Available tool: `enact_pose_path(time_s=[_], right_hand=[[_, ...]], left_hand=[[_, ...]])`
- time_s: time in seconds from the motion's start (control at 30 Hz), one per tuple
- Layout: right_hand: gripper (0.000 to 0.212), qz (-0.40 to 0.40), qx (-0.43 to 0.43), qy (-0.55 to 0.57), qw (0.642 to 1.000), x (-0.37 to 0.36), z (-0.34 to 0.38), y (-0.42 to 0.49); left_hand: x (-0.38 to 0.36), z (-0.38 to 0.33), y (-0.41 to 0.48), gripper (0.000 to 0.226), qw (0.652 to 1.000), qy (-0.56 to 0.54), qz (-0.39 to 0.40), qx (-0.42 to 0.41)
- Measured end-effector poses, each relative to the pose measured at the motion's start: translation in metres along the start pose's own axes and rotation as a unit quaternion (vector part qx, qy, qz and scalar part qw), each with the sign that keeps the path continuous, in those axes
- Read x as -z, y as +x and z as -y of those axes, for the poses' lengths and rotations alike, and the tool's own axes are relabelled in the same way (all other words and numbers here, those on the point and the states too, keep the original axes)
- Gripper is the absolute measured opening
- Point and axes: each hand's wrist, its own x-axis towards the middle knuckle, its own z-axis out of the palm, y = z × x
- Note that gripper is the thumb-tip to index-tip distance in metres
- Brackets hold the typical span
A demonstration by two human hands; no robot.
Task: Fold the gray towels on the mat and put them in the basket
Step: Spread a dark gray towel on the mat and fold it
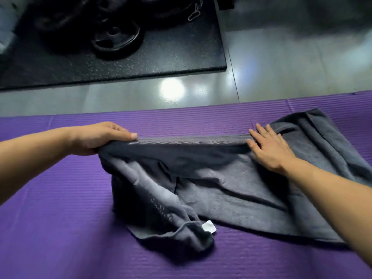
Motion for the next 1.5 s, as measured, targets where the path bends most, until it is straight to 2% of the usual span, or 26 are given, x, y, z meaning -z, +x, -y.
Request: enact_pose_path(time_s=[0.07,0.13,0.17,0.23,0.27,0.37,0.43,0.53,0.63,0.73,0.87,0.93,1.0,1.07,1.17,1.3,1.4,1.5], right_hand=[[0.071,0.033,-0.036,-0.010,0.999,0.012,0.013,0.000],[0.076,0.048,-0.056,-0.029,0.997,0.031,0.044,-0.003],[0.074,0.030,-0.034,-0.033,0.998,0.038,0.066,-0.007],[0.060,-0.013,0.062,0.004,0.998,0.052,0.123,-0.019],[0.052,-0.013,0.112,0.044,0.993,0.056,0.156,-0.027],[0.041,0.045,0.208,0.151,0.965,0.062,0.246,-0.055],[0.033,0.077,0.230,0.202,0.949,0.063,0.283,-0.065],[0.008,0.099,0.239,0.205,0.944,0.060,0.309,-0.067],[0.016,0.054,0.230,0.182,0.955,0.063,0.314,-0.056],[0.017,0.005,0.188,0.175,0.967,0.070,0.309,-0.036],[0.015,-0.024,0.094,0.156,0.983,0.058,0.305,-0.005],[0.010,-0.006,0.087,0.115,0.990,0.046,0.321,-0.002],[0.027,0.014,0.134,0.108,0.985,0.036,0.351,-0.005],[0.044,0.030,0.209,0.113,0.971,0.029,0.388,-0.016],[0.052,0.090,0.293,0.150,0.940,0.013,0.437,-0.027],[0.026,0.125,0.291,0.244,0.917,-0.004,0.468,-0.023],[0.017,0.085,0.275,0.220,0.932,-0.008,0.477,-0.010],[0.015,0.055,0.250,0.221,0.941,-0.007,0.483,-0.003]], left_hand=[[0.012,0.017,-0.020,0.033,1.000,-0.002,0.020,-0.011],[0.017,0.032,-0.029,0.039,1.000,-0.006,-0.001,-0.023],[0.016,0.037,-0.031,0.045,0.999,-0.010,-0.018,-0.038],[0.013,0.045,-0.030,0.059,0.996,-0.014,-0.036,-0.077],[0.009,0.045,-0.030,0.055,0.995,-0.015,-0.034,-0.092],[0.004,0.040,-0.041,0.014,0.992,-0.012,-0.014,-0.128],[0.006,0.041,-0.048,0.014,0.988,-0.016,-0.005,-0.154],[0.011,0.051,-0.056,0.021,0.985,-0.040,0.003,-0.170],[0.023,0.069,-0.061,0.029,0.991,-0.015,0.034,-0.127],[0.045,0.097,-0.065,0.020,0.995,0.015,0.057,-0.083],[0.067,0.130,-0.063,0.002,0.991,-0.119,-0.022,-0.060],[0.072,0.142,-0.060,0.011,0.972,-0.211,-0.069,-0.071],[0.077,0.151,-0.057,0.029,0.955,-0.271,-0.081,-0.086],[0.078,0.154,-0.057,0.039,0.949,-0.286,-0.079,-0.105],[0.078,0.156,-0.061,0.031,0.941,-0.300,-0.089,-0.131],[0.080,0.164,-0.063,0.036,0.913,-0.363,-0.098,-0.157],[0.077,0.172,-0.062,0.050,0.878,-0.442,-0.086,-0.162],[0.068,0.183,-0.059,0.050,0.881,-0.434,-0.089,-0.166]])
